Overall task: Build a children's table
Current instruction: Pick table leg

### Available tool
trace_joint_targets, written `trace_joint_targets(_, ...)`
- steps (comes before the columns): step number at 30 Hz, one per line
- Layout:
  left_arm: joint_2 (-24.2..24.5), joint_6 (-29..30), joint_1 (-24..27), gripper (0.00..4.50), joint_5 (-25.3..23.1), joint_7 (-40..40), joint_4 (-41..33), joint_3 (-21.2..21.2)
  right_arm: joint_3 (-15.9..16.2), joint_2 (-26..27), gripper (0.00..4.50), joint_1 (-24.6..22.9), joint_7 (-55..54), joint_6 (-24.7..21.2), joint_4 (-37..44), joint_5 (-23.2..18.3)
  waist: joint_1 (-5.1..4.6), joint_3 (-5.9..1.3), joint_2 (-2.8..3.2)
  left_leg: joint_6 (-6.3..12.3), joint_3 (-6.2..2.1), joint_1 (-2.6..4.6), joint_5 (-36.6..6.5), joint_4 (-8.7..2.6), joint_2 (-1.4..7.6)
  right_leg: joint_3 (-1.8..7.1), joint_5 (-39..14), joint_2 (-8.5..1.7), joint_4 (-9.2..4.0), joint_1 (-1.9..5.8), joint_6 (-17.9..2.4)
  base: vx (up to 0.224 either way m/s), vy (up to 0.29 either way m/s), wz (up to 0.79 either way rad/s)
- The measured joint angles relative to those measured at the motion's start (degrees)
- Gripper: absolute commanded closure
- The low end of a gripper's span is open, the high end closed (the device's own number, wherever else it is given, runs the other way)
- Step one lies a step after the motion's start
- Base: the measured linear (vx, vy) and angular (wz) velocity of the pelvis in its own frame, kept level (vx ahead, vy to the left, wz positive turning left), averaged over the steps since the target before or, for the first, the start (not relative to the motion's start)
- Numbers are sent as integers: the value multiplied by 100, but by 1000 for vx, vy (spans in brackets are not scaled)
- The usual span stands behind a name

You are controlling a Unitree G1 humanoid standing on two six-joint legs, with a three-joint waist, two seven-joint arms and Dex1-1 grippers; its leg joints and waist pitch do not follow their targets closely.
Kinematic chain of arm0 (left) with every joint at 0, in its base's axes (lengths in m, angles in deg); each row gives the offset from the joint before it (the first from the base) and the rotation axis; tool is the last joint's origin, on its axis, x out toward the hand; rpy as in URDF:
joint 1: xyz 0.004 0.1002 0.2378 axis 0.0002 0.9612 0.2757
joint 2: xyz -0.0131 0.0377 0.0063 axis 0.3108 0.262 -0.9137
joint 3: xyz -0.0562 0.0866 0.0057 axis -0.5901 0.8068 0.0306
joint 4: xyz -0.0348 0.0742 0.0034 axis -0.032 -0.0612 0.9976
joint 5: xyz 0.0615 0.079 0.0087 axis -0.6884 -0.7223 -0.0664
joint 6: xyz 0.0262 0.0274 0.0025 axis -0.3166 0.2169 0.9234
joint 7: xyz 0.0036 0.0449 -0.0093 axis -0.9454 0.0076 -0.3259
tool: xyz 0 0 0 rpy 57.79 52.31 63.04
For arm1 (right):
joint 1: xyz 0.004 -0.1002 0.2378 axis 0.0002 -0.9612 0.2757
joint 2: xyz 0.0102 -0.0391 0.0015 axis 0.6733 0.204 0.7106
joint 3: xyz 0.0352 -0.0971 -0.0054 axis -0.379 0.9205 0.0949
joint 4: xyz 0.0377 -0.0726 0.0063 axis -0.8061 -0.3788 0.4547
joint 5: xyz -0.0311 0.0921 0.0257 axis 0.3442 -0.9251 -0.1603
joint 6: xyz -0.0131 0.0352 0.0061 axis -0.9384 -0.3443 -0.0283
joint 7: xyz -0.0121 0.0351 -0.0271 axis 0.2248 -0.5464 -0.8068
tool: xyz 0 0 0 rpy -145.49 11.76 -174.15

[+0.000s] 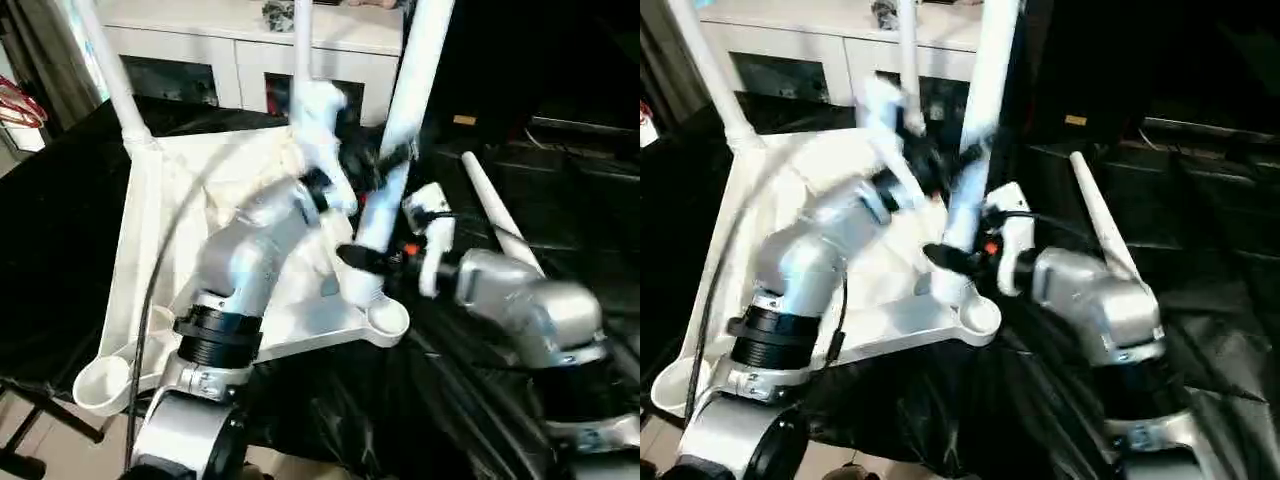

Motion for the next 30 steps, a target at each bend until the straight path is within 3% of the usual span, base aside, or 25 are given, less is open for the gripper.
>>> trace_joint_targets(5, 743, 127, 165, 159, 67, 448, -355, -56, -155, 107, 259, -134, -415, 559, -45, 290, -8, -1, 2, -1, 0, 4, 0, 0, 0, 1, -1, 0, 2, 0, 2, 0, 0, 0)
trace_joint_targets(10, 1619, 212, 988, 159, -422, 1036, -582, 511, -198, 128, 259, -322, -620, 938, -55, 502, -7, -2, 1, -1, 1, 1, 0, -2, -1, 3, -5, 0, 0, 0, 9, 0, 0, 0)
trace_joint_targets(13, 2316, 189, 1468, 159, -847, 1426, -798, 1131, -202, 100, 259, -468, -674, 997, -21, 528, -22, -2, 1, -1, 1, 5, 0, -4, -1, 5, -19, 0, 1, 0, 31, 0, 0, 0)
trace_joint_targets(17, 2616, 283, 1862, 159, -1040, 1681, -949, 1610, -205, 126, 259, -605, -782, 965, 66, 526, -29, -2, 1, -1, 2, 8, 0, -3, -2, 8, -18, 0, 4, 1, 31, 0, 0, 0)
trace_joint_targets(23, 2780, 850, 2274, 159, -1118, 1714, -1214, 2035, -208, 128, 259, -752, -859, 847, 302, 526, -136, -3, 2, -5, 1, 17, 1, -4, -2, 8, -17, 1, 18, 2, 29, 0, 0, 0)
trace_joint_targets(30, 2706, 1138, 2318, 215, -1273, 1559, -1204, 2265, -190, 127, 259, -843, -931, 813, 403, 528, -211, -3, 3, -5, 1, 20, 2, -3, -3, 9, -15, 1, 15, 4, 33, 0, 0, 0)
